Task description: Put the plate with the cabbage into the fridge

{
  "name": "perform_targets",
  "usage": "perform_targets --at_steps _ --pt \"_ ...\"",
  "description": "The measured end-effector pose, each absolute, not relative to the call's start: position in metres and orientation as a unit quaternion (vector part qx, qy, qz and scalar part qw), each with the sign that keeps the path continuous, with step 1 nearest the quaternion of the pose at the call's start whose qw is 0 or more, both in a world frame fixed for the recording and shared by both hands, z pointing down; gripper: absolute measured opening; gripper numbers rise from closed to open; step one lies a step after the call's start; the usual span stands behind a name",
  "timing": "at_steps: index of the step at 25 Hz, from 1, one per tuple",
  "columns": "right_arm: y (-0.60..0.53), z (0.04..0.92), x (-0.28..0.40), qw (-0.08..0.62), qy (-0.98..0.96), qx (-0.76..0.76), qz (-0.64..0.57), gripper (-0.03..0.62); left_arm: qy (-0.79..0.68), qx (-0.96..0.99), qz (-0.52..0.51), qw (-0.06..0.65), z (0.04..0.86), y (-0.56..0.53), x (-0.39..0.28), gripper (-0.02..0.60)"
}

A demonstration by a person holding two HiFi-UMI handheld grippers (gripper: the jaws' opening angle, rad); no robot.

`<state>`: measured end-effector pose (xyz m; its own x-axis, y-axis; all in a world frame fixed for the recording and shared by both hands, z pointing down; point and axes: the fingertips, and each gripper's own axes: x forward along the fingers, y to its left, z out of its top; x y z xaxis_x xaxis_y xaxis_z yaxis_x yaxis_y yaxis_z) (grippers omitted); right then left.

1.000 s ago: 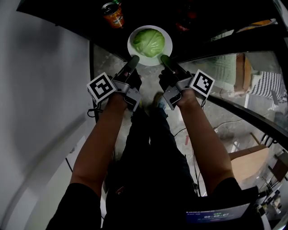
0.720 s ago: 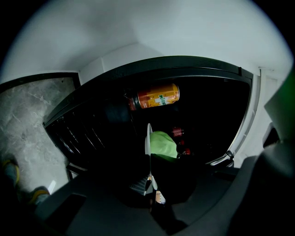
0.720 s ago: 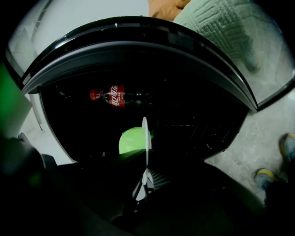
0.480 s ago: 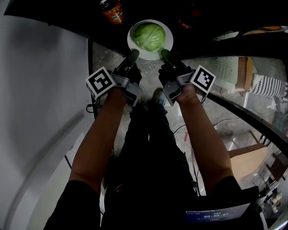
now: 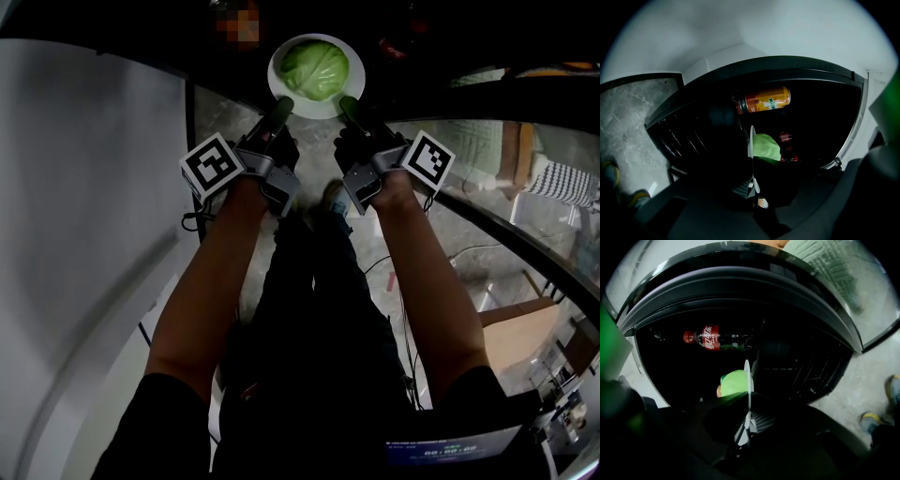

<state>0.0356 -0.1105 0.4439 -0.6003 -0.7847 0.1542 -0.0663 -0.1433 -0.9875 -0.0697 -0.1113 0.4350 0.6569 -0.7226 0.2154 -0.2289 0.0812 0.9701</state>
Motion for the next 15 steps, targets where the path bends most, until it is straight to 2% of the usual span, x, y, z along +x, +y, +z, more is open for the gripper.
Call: perform_targets --at_steps 15 --pt "-0.112 0.452 0.037 0.282 0.591 -0.368 -0.660 0.020 -0.369 0.649 -0.190 0.638 0.445 -0.115 -0.070 0.011"
